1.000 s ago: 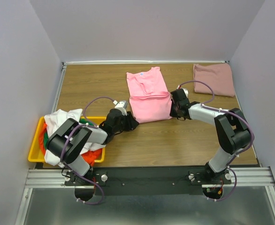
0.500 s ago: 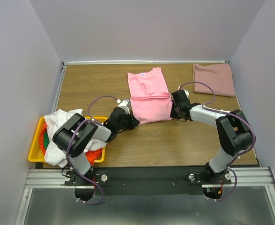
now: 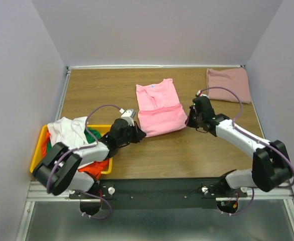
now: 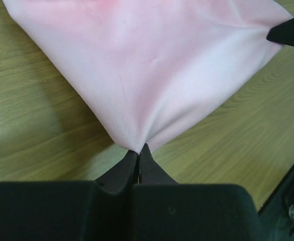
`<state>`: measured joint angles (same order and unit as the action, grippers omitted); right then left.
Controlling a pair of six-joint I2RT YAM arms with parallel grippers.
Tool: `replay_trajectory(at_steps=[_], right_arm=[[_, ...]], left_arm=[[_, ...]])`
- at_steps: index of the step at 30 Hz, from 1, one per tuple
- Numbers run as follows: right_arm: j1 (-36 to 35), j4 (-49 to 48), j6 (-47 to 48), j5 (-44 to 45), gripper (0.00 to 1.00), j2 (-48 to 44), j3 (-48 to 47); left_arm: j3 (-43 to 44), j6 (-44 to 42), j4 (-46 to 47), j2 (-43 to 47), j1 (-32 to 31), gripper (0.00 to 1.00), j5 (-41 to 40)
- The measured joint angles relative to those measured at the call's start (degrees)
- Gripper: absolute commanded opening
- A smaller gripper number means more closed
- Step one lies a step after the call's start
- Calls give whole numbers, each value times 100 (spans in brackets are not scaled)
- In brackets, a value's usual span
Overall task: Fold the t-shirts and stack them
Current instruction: Fold the tshirt
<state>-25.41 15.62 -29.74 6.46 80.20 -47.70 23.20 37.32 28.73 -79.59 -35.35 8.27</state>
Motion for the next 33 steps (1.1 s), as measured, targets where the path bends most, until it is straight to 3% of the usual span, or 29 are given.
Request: replay_trajectory(at_steps=[7, 13, 21, 27, 33], right_arm=[[-33, 645, -4, -146, 1, -1174, -2], [-254, 1279, -48, -221, 0, -1786, -31], [-400, 2011, -181, -238, 0, -2710, -361], [-411, 2162, -201, -28, 0, -2684, -420], [-422, 2131, -236, 654, 0, -2216, -564]], left_arm=[[122, -68, -1180, 1869, -111, 0, -59], [149, -50, -1967, 2538, -269, 0, -55], [144, 315, -2734, 3633, -931, 0, -76], [68, 614, -2566, 3510, -1388, 0, -142], [-83, 745, -1692, 2826, -1427, 0, -197]])
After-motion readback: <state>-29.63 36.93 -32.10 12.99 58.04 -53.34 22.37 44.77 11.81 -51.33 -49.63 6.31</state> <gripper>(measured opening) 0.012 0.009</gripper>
